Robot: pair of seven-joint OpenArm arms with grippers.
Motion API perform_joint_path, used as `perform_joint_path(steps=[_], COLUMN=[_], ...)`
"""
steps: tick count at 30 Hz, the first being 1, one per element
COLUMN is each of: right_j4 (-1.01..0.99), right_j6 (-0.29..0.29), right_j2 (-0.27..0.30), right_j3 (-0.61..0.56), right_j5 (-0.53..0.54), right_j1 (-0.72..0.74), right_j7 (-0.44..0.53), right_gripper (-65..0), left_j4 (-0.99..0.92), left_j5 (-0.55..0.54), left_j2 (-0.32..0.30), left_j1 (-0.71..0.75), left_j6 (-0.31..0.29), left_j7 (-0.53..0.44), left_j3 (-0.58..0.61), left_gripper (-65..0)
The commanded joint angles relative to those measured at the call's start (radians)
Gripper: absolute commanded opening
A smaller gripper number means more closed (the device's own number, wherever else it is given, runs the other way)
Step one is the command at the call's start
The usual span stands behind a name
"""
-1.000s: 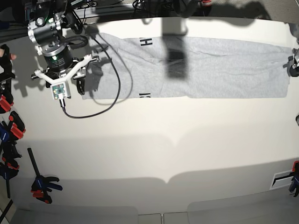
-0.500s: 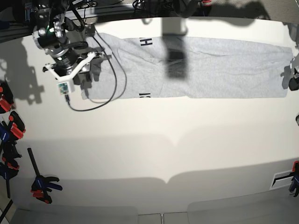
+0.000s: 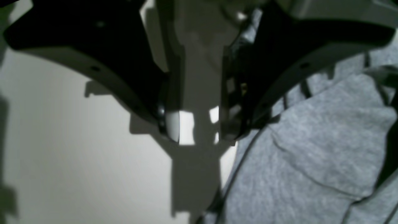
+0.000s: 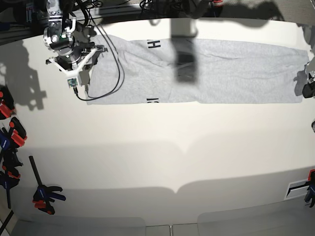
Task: Fold the T-shirt properly
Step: 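Adjust the right gripper's hold on the strip end and smooth it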
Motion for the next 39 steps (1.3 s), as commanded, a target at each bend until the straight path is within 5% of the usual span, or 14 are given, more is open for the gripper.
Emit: perform_joint_path(steps=[1, 15, 21, 28, 34, 39], right_j4=[0.012, 0.024, 0.163, 0.250, 0.191, 0.144], right_j6=[-0.025, -0.024, -0.009, 0.141, 0.159, 0.061], right_j2=[0.012, 0.017, 0.016, -0.036, -0.119, -0.127], right_j3=[0.018, 0.131, 0.140, 0.097, -0.042, -0.065], right_j5=[-0.028, -0.045, 0.060, 0.304, 0.155, -0.012], right_j1=[0.005, 0.007, 0.008, 0.007, 0.007, 0.006], right_j7=[0.003, 0.005, 0.018, 0.019, 0.018, -0.014], right_gripper=[-43.4, -43.4, -43.4, -43.4, -43.4, -43.4], left_j4=[0.016, 0.016, 0.016, 0.016, 0.016, 0.016], left_j5=[0.008, 0.034, 0.034, 0.050, 0.138, 0.140], left_j2=[-0.034, -0.053, -0.110, -0.133, -0.133, -0.134], left_j1=[-0.008, -0.008, -0.011, -0.011, -0.010, -0.010], left_j6=[-0.007, -0.007, -0.007, -0.007, -0.006, -0.006], left_j7=[-0.020, -0.089, -0.089, -0.088, -0.088, -0.088], left_j3=[-0.010, -0.011, -0.011, -0.011, -0.011, -0.011], left_gripper=[-42.1, -42.1, -42.1, -42.1, -42.1, -42.1])
